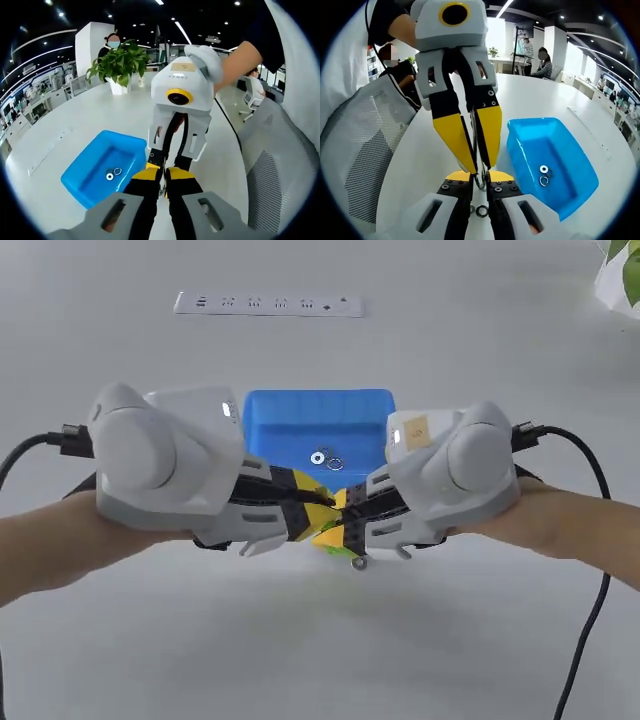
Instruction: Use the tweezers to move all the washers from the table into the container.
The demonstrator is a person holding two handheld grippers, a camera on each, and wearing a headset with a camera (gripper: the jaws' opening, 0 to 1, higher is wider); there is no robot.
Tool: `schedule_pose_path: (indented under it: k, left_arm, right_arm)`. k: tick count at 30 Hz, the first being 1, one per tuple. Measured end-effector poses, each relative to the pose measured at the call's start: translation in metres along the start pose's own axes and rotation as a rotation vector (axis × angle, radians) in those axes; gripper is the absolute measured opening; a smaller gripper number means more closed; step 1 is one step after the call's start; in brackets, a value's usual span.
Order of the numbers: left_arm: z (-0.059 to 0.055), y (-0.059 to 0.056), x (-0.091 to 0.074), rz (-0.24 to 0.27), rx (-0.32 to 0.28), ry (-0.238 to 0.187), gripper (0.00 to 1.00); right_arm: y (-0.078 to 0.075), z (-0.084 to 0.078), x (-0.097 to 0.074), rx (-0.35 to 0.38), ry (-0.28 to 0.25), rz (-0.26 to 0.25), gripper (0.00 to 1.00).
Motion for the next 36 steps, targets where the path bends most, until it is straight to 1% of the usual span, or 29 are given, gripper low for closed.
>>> schedule_pose_path:
  k: [1,2,4,6,11,17,19,24,30,32,35,36]
  left_arm:
    - [0.0003,-0.0005,0.0,-0.005,0.008,0.002,0.09]
    - [0.0009,-0.0012,-0.0001,-0.008,0.029,0.004,0.09]
    - [0.0029,-0.0033,-0.0004,-0.027,0.038,0.003,0.09]
    - [0.0054,-0.0036,-0.0008,-0.034,0.05,0.0,0.09]
    - [0.0073,-0.0021,-0.0009,-0.031,0.061,-0.003,0.1]
    - [0.0063,-0.0007,-0.0015,-0.029,0.073,-0.003,0.1]
    - [0.0058,-0.0014,-0.0016,-0.038,0.085,-0.002,0.1]
    - [0.0042,-0.0017,-0.0014,-0.053,0.089,0.003,0.1]
    - [0.0038,0.0,-0.0021,-0.055,0.098,0.002,0.09]
    - [0.0039,-0.0003,-0.002,-0.062,0.091,0.0,0.09]
    - [0.0037,-0.0016,-0.0009,-0.066,0.109,0.012,0.09]
    - [0.0038,-0.0018,-0.0008,-0.067,0.107,0.012,0.09]
  right_arm:
    - [0.0007,0.0002,-0.0002,-0.001,-0.001,0.0,0.11]
    - [0.0018,0.0008,-0.0003,-0.002,-0.003,0.001,0.11]
    - [0.0045,0.0029,-0.0005,-0.009,-0.01,0.003,0.11]
    - [0.0056,0.006,-0.0003,-0.007,-0.025,0.0,0.1]
    - [0.0047,0.0097,-0.0005,-0.003,-0.036,-0.008,0.1]
    - [0.0038,0.0099,-0.001,-0.001,-0.027,-0.012,0.1]
    - [0.0045,0.0098,-0.0009,-0.003,-0.024,-0.007,0.1]
    - [0.006,0.0089,-0.0002,-0.008,-0.015,0.003,0.1]
    - [0.0049,0.008,-0.0017,-0.006,-0.01,0.007,0.1]
    - [0.0053,0.0078,-0.0018,-0.006,-0.009,0.013,0.1]
    - [0.0056,0.0067,-0.0014,-0.014,0.0,0.018,0.09]
    - [0.0059,0.0067,-0.0013,-0.013,0.0,0.02,0.09]
Point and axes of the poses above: the centre of the closed fingertips' face, and the gripper's own axes: x roughly forward along the fingers, y roughly to its left, z roughly out of its top, the point moved 8 cm from there along -x, roughly backward along the fingers, and after that the axes turned 2 degrees about x, right-handed, at the moved point
